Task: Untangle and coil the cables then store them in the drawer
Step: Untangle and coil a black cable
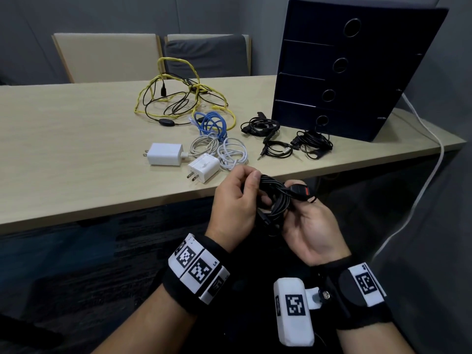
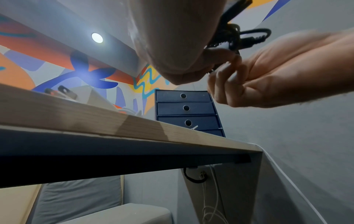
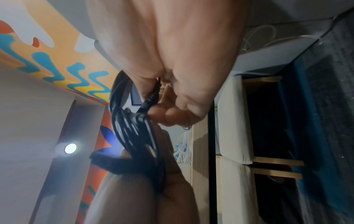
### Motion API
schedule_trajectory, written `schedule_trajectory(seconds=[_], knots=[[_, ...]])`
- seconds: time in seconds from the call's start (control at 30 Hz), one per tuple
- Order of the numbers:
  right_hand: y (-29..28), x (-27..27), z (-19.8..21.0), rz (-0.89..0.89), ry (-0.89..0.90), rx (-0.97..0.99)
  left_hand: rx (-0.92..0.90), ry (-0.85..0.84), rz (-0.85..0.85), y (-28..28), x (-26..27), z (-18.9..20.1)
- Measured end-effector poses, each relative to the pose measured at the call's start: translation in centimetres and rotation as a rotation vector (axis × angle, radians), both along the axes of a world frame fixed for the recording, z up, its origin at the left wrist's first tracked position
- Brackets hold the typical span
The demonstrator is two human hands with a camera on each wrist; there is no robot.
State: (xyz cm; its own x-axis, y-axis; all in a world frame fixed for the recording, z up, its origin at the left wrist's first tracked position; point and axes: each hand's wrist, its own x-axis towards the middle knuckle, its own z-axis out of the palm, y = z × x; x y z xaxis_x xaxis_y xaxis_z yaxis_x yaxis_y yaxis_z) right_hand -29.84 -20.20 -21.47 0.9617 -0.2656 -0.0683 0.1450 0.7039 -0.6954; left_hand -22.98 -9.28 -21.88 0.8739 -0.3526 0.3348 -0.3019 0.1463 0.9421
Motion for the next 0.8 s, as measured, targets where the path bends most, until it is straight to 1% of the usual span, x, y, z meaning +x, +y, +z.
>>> schedule_trajectory(seconds=[0.07,0.2,0.3,0.4,0.57,0.73,0.8], knots=[[0.0,0.0,-0.1,0.0,-0.006,0.004,0.013,-0.004,0.005,0.0,0.1,-0.1],[0.1,0.2,-0.3,-0.014,-0.026,-0.086,0.02,0.019,0.024,0.1,0.1,-0.4],[0.2,0.7,-0.8,-0.008,0.001,-0.076,0.016,-0.002,0.052,-0.2,0.0,-0.3],[-0.1,0.8,-1.3,0.027,0.041,-0.048,-0.025,0.037,0.034,-0.2,-0.1,0.0],[-0.9,0.4,-1.2,0.037,0.02,-0.141,0.002,-0.002,0.044,0.2,0.5,0.0],[-0.7,0.8,-1.5,-0.011,-0.016,-0.083,0.024,0.027,0.037,-0.2,0.7,-0.1],[-0.8,0.9,-1.4,0.002,0.0,-0.124,0.034,0.032,0.03,-0.2,0.8,-0.2]])
